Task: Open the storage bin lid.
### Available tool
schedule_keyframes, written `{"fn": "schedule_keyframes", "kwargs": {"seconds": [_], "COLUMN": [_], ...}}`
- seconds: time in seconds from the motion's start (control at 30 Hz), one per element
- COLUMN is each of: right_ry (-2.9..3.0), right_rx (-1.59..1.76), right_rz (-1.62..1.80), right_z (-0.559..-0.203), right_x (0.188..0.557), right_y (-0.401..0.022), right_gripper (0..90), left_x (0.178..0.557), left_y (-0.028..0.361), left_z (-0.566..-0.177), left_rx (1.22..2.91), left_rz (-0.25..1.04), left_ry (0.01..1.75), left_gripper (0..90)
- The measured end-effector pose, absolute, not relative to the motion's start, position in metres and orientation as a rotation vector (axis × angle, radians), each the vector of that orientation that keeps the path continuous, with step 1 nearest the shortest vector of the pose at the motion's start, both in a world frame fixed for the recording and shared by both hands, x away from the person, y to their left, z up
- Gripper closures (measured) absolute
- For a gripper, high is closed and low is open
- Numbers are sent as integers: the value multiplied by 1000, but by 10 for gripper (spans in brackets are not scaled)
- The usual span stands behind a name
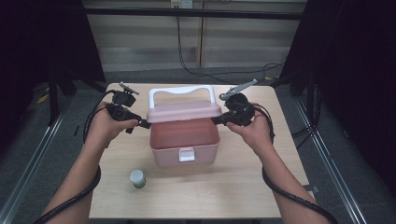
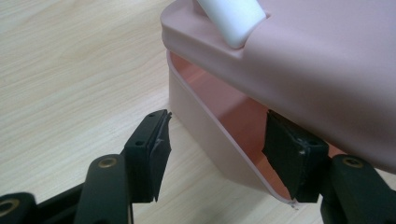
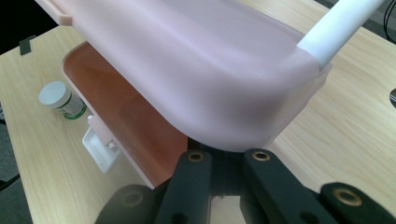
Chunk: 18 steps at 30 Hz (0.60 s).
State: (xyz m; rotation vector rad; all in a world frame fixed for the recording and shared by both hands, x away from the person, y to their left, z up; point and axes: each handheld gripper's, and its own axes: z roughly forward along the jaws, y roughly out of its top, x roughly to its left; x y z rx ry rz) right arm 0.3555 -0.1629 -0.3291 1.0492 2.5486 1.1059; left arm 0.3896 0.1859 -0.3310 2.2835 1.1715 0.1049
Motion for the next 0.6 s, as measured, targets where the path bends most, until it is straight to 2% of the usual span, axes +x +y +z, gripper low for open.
{"fn": "schedule_keyframes", "kwargs": {"seconds": [0.6], "right_ry": [2538], "right_rx": [1055], "right_rz": [1102], "right_z": [-328], "right_x": [356], "right_y": [-165], "right_gripper": [900], "left_x": [389], "left_y": [186], "left_z": [-331], "left_rx": [2246], "left_rz": [103], "left_ry": [1171], "left_gripper": [374]}}
